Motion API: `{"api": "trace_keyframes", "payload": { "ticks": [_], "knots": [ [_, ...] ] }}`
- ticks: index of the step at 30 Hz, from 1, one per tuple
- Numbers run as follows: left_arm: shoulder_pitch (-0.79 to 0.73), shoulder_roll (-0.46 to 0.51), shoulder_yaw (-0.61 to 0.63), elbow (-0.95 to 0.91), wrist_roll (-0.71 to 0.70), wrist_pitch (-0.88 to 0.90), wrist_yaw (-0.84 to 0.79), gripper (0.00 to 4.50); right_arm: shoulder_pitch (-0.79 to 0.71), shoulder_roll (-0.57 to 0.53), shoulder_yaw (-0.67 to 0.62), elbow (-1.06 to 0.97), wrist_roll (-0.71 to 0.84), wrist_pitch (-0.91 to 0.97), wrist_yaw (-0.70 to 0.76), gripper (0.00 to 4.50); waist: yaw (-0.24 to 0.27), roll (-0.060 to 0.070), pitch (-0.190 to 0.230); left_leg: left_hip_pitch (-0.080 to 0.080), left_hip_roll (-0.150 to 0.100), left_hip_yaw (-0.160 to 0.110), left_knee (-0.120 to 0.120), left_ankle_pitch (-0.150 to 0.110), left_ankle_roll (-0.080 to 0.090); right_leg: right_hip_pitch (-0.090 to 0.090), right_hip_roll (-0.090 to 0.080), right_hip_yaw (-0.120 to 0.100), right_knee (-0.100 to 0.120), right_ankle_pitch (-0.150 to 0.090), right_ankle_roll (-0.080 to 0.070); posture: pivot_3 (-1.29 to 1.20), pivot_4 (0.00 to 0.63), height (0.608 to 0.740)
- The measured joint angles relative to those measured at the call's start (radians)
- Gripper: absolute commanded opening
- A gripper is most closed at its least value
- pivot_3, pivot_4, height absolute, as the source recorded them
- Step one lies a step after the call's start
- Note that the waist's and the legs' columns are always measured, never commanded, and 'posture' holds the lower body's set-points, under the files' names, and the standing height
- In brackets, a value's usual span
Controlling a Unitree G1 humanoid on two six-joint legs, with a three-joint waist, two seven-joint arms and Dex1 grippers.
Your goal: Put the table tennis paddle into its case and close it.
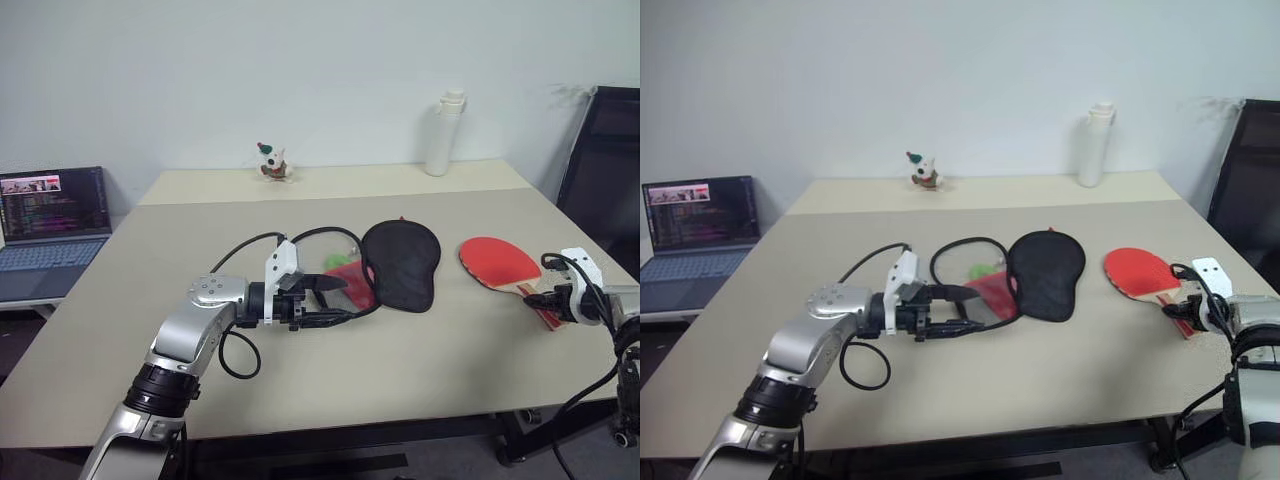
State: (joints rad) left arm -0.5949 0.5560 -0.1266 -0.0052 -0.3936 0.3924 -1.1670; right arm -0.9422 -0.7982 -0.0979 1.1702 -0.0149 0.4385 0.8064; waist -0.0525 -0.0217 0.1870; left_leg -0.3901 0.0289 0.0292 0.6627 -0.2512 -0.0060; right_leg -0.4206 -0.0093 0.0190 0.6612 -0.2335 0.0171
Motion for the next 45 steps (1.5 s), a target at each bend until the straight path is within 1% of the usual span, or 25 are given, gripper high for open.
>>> {"api": "trace_keyframes", "payload": {
  "ticks": [5, 10, 15, 19, 22, 28, 31, 36, 40, 45],
  "knots": [
    [0.022, 0.006, 0.006, -0.038, -0.005, 0.022, 0.012, 3.19, 0.057, 0.025, -0.041, -0.134, 0.042, 0.075, -0.058, 1.04, -0.008, 0.000, 0.000, 0.002, -0.001, 0.002, 0.000, 0.000, 0.000, -0.001, 0.000, 0.003, 0.000, 0.001, 0.002, 0.00, 0.150, 0.740],
    [0.074, 0.035, 0.026, -0.070, -0.020, 0.056, 0.032, 3.19, 0.120, 0.065, -0.080, -0.423, 0.129, 0.245, -0.075, 1.04, -0.005, 0.001, 0.001, -0.001, 0.000, 0.000, -0.001, 0.000, 0.000, -0.004, 0.000, 0.004, 0.001, 0.001, 0.001, 0.00, 0.150, 0.740],
    [0.093, 0.054, 0.047, -0.085, -0.030, 0.068, 0.048, 3.19, 0.154, 0.108, -0.120, -0.691, 0.203, 0.399, -0.140, 1.04, 0.004, 0.001, 0.001, -0.005, 0.000, -0.001, -0.001, 0.000, 0.000, -0.005, -0.001, 0.002, -0.001, 0.001, 0.001, 0.00, 0.150, 0.740],
    [0.103, 0.057, 0.053, -0.107, -0.037, 0.078, 0.064, 3.19, 0.166, 0.245, -0.150, -0.901, 0.273, 0.546, -0.245, 1.04, 0.003, 0.001, 0.001, -0.005, 0.001, -0.002, -0.001, 0.000, 0.000, -0.005, -0.001, 0.002, -0.001, 0.001, 0.001, 0.00, 0.150, 0.740],
    [0.113, 0.057, 0.053, -0.110, -0.039, 0.080, 0.068, 3.19, 0.166, 0.361, -0.160, -0.968, 0.297, 0.605, -0.344, 1.04, 0.005, 0.001, 0.001, -0.006, 0.001, -0.002, -0.001, 0.000, 0.000, -0.005, -0.001, 0.001, -0.001, 0.001, 0.001, 0.00, 0.150, 0.740],
    [0.118, 0.057, 0.054, -0.112, -0.039, 0.080, 0.079, 3.19, 0.166, 0.527, -0.177, -0.984, 0.312, 0.636, -0.503, 1.04, 0.016, 0.001, 0.001, -0.008, 0.001, -0.002, 0.000, 0.000, 0.000, -0.006, -0.004, -0.001, -0.002, 0.001, 0.001, 0.00, 0.150, 0.740],
    [0.125, 0.058, 0.054, -0.114, -0.039, 0.080, 0.085, 3.19, 0.165, 0.597, -0.174, -0.975, 0.313, 0.624, -0.550, 1.04, 0.017, 0.001, 0.001, -0.010, 0.001, -0.002, -0.001, 0.000, 0.000, -0.008, -0.004, -0.001, -0.001, 0.004, -0.003, 0.00, 0.150, 0.740],
    [0.137, 0.061, 0.055, -0.114, -0.039, 0.077, 0.086, 3.19, 0.139, 0.626, -0.175, -0.900, 0.311, 0.566, -0.610, 1.04, 0.020, 0.001, 0.001, -0.010, 0.000, -0.001, -0.001, 0.000, 0.000, -0.009, -0.004, -0.002, -0.001, 0.004, -0.003, 0.00, 0.150, 0.740],
    [0.142, 0.061, 0.055, -0.114, -0.039, 0.073, 0.087, 3.19, 0.128, 0.627, -0.175, -0.832, 0.304, 0.509, -0.649, 1.04, 0.019, 0.001, 0.001, -0.010, 0.000, -0.001, -0.001, 0.000, 0.000, -0.009, -0.004, -0.002, -0.002, 0.004, -0.003, 0.00, 0.150, 0.740],
    [0.154, 0.061, 0.055, -0.114, -0.039, 0.062, 0.088, 3.19, 0.126, 0.628, -0.176, -0.814, 0.304, 0.492, -0.690, 1.04, 0.020, 0.001, 0.001, -0.010, 0.001, -0.001, -0.001, 0.000, 0.000, -0.009, -0.004, -0.001, -0.001, 0.004, -0.003, 0.00, 0.150, 0.740]
  ]
}}
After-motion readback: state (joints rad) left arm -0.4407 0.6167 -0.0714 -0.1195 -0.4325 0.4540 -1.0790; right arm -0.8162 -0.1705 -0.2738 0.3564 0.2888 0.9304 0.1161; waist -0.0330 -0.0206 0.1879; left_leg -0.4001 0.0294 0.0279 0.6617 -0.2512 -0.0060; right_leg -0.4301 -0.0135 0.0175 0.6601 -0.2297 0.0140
